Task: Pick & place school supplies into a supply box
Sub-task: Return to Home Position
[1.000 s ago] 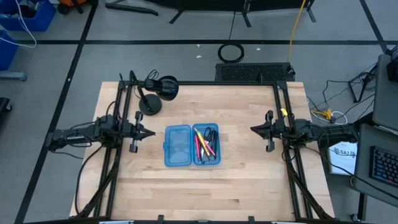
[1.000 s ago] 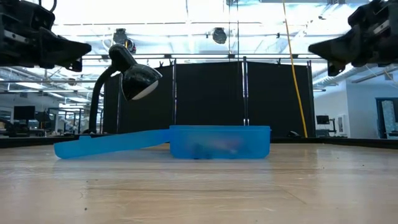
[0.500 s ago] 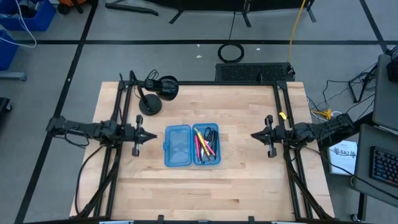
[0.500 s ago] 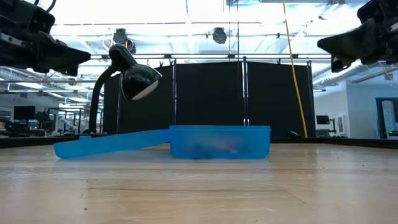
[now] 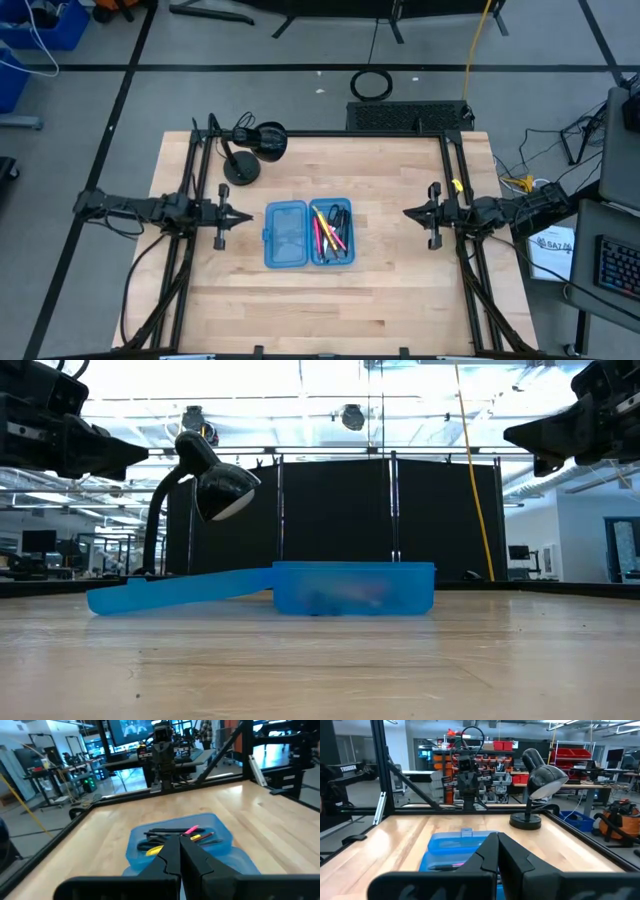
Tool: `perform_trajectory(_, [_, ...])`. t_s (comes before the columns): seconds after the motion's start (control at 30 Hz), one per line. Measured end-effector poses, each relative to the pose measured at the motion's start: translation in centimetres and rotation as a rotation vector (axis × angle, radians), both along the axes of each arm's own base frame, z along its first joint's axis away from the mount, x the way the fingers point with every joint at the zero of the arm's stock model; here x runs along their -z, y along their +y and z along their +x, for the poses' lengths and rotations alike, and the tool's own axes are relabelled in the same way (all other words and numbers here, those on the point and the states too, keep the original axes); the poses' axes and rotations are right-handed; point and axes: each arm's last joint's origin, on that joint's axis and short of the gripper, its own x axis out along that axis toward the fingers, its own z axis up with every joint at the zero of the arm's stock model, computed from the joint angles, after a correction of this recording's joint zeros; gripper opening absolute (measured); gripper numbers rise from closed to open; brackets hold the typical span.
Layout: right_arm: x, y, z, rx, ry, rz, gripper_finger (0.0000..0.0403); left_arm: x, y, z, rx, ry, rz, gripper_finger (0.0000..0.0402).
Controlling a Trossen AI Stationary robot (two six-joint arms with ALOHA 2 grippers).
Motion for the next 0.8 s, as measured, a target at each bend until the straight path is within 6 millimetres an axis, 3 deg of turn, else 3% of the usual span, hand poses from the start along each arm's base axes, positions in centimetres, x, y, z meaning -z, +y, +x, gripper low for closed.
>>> perform_trajectory(0.8, [0.11, 0.17, 0.02, -0.057, 0.008, 0.015, 0.0000, 0.71, -0.10, 0.39, 0.040, 0.083, -0.058, 0.0002])
